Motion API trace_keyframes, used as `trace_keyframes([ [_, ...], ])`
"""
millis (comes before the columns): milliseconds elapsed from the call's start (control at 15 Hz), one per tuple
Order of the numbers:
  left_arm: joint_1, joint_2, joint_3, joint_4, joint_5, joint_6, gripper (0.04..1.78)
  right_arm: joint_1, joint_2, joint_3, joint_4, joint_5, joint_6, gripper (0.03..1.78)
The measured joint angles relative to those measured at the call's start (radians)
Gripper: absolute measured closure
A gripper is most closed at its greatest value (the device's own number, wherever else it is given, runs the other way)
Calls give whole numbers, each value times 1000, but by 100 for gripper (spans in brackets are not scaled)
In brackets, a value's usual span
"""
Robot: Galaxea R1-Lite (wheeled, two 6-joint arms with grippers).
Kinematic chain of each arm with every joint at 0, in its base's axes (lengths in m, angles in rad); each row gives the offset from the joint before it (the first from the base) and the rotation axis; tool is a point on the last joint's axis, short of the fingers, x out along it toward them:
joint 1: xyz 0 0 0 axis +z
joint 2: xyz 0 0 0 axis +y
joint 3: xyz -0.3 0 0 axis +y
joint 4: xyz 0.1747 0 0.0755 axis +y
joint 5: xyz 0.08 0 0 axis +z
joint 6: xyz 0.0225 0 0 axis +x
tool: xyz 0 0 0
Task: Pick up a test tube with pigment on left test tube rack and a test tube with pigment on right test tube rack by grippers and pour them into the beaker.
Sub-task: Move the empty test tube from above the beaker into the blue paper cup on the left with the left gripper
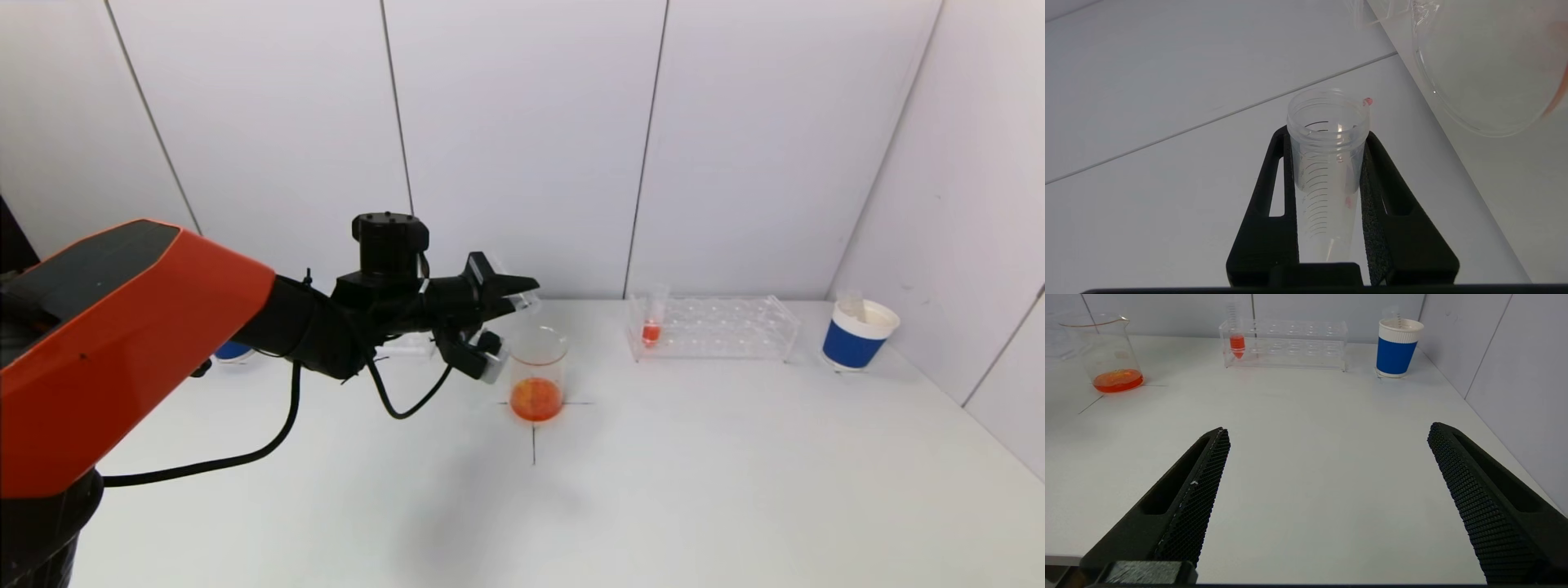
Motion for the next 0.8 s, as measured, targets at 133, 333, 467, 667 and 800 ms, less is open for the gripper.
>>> trace_keyframes([
  [133, -6, -2, 1, 1, 0, 11, 137, 0, 0, 0, 0, 0, 0, 5],
  [333, -8, -4, 3, 13, 0, 26, 137, 0, 0, 0, 0, 0, 0, 5],
  [467, -9, -4, 3, 13, 0, 26, 137, 0, 0, 0, 0, 0, 0, 5],
  [667, -8, -5, 3, 19, 2, 22, 137, 0, 0, 0, 0, 0, 0, 5],
  [800, -3, -5, 1, 27, 2, 10, 137, 1, 0, 0, 0, 0, 0, 5],
])
